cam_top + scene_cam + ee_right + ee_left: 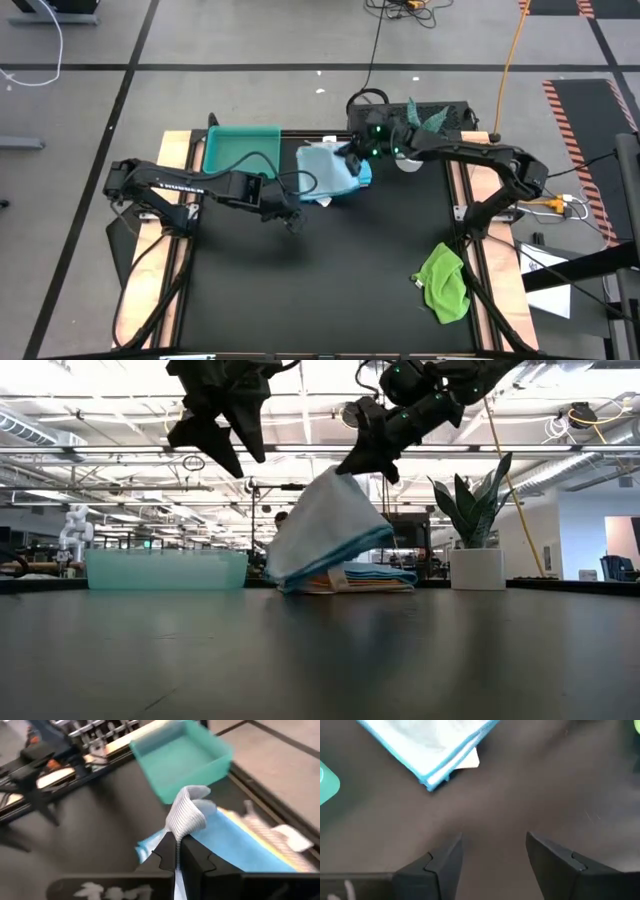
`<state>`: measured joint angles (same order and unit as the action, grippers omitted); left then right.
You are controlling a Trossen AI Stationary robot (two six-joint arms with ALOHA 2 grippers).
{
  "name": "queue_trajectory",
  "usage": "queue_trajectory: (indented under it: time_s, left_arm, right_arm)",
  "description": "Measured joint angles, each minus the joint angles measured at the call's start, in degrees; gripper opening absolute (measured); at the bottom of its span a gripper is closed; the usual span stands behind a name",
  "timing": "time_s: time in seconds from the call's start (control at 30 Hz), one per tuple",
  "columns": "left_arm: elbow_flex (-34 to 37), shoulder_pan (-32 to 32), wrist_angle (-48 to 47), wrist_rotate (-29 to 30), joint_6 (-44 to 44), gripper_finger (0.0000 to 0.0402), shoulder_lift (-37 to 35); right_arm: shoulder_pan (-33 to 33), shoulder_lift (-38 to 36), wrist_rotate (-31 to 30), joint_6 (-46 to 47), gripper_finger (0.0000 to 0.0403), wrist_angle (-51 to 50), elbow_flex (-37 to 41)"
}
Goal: Fold microfiber towels
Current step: Stack the folded light blue microfiber towel on top of the folded blue microfiber towel
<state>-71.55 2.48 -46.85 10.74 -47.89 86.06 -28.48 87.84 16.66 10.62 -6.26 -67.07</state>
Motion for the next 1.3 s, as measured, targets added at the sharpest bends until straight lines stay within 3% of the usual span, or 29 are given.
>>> queue_trajectory:
  time_s: [0.5,0.7,1.03,1.17,1.3]
  left_arm:
    - [0.0,1.09,0.08,-0.04,-0.23,0.0218,0.02]
    - [0.0,1.09,0.15,-0.04,-0.27,0.0218,0.02]
    - [0.0,-3.56,0.33,7.2,-0.98,0.0218,0.02]
    - [0.0,-9.13,0.65,7.08,3.47,0.0218,0.02]
    - [0.0,-15.98,4.46,3.21,12.09,0.0218,0.54]
  right_arm:
    - [-11.6,0.06,-6.3,-5.45,0.0006,-14.07,-0.06]
    - [-11.85,0.06,-7.17,-6.41,0.007,-15.53,-0.06]
    - [-9.29,-0.11,-20.73,-6.97,0.0192,-20.94,-0.06]
    - [-7.82,-0.92,-17.47,-1.21,0.021,-23.93,-0.04]
    - [-4.25,-2.1,-13.52,3.21,0.0207,-24.47,-0.04]
